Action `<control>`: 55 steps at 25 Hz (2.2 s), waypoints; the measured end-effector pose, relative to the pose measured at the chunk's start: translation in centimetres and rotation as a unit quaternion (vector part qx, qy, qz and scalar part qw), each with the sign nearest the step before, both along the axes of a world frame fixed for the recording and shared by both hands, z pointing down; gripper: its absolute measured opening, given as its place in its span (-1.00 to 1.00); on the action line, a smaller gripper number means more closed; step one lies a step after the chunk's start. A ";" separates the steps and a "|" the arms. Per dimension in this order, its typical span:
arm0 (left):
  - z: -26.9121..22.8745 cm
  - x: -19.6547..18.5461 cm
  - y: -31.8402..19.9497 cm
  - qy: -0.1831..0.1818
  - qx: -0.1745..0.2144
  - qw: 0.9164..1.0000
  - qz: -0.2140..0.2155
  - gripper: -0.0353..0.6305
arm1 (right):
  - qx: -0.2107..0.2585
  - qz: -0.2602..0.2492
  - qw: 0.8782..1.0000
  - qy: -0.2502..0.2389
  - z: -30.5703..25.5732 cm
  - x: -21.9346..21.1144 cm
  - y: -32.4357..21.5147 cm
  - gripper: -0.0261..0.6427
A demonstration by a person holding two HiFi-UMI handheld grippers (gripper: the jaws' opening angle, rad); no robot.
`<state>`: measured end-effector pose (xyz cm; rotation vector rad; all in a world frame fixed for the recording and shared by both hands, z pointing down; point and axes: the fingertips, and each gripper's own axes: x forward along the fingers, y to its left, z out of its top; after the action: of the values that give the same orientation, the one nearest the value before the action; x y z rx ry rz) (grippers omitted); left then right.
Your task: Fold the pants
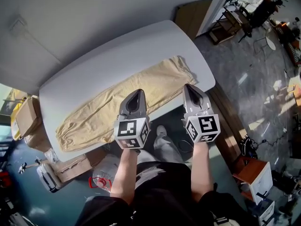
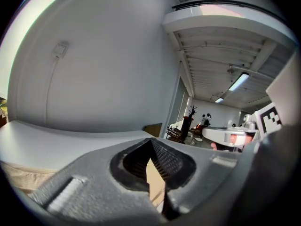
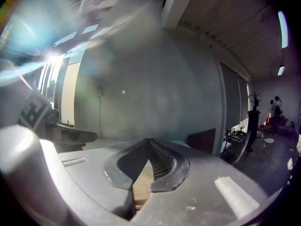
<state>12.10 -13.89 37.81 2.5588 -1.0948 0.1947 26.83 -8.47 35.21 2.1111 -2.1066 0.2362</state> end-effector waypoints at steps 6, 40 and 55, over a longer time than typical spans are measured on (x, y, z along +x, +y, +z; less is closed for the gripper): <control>1.8 5.3 0.3 -0.010 -0.016 0.999 0.034 -0.88 | -0.019 0.026 0.999 -0.018 1.8 4.7 0.5 -0.90; 17.0 18.5 -2.8 -0.088 -0.138 0.984 0.064 -0.88 | -0.256 0.043 0.958 -0.121 23.8 17.2 -4.0 -0.30; 17.9 17.8 -4.8 -0.078 -0.156 0.983 0.050 -0.88 | -0.347 0.027 0.934 -0.079 27.0 17.1 -5.5 -0.41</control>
<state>29.91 -18.72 55.67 2.3461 -0.9069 0.5557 43.92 -13.99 62.18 1.7481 -1.6706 1.0179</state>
